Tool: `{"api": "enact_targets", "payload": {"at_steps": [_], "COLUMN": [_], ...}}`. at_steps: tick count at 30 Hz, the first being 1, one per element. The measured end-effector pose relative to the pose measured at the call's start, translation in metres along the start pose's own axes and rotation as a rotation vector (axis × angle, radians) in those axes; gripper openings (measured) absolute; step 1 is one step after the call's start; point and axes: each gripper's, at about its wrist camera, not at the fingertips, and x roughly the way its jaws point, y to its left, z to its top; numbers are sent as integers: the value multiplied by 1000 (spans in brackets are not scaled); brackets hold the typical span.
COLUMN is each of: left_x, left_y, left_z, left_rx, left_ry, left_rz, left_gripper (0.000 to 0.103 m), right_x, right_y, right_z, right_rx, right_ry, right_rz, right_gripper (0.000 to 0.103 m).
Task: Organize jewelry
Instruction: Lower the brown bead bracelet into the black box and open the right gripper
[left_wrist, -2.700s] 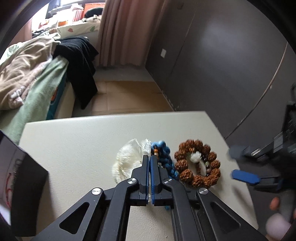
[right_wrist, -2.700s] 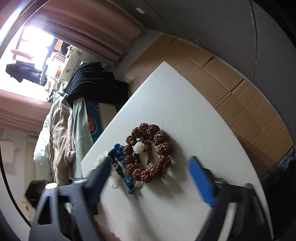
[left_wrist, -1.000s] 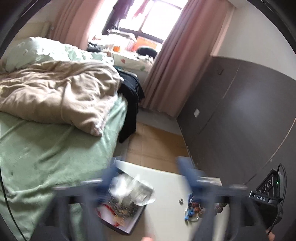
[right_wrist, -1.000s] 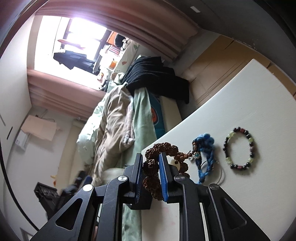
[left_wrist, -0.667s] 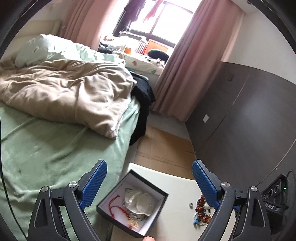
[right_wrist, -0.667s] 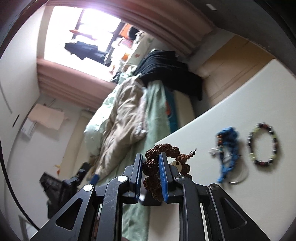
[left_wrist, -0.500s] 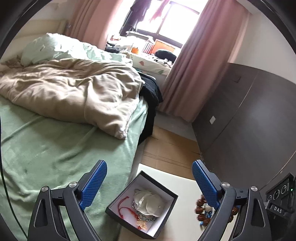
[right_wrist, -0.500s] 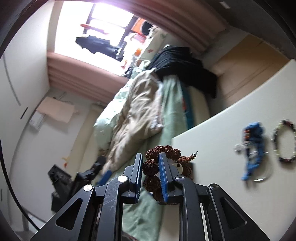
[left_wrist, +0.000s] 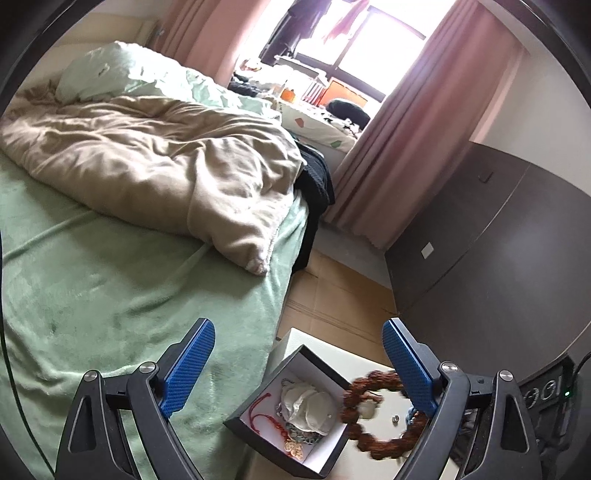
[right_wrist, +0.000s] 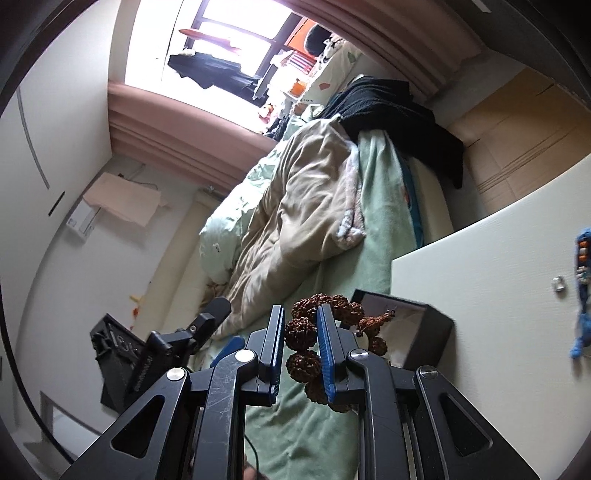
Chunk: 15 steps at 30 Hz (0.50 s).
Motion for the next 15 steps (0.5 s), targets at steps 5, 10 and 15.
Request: {"api": "enact_targets", "payload": {"at_steps": [5, 10, 15], "left_x": [-1, 0, 5], "left_y": [2, 1, -9], "left_z": [2, 2, -3], "left_rx": [-3, 2, 31], "left_ry": [-3, 4, 26], "left_rz": [2, -7, -28], "left_gripper": [92, 92, 92], "right_x": [19, -4, -32], "right_y": [3, -5, -20], "right_z": [-8, -4, 1], "right_rx": [-2, 3, 32], "right_ry": [82, 46, 19], "right_rz": [-57, -81, -157], "right_gripper": [52, 63, 63]}}
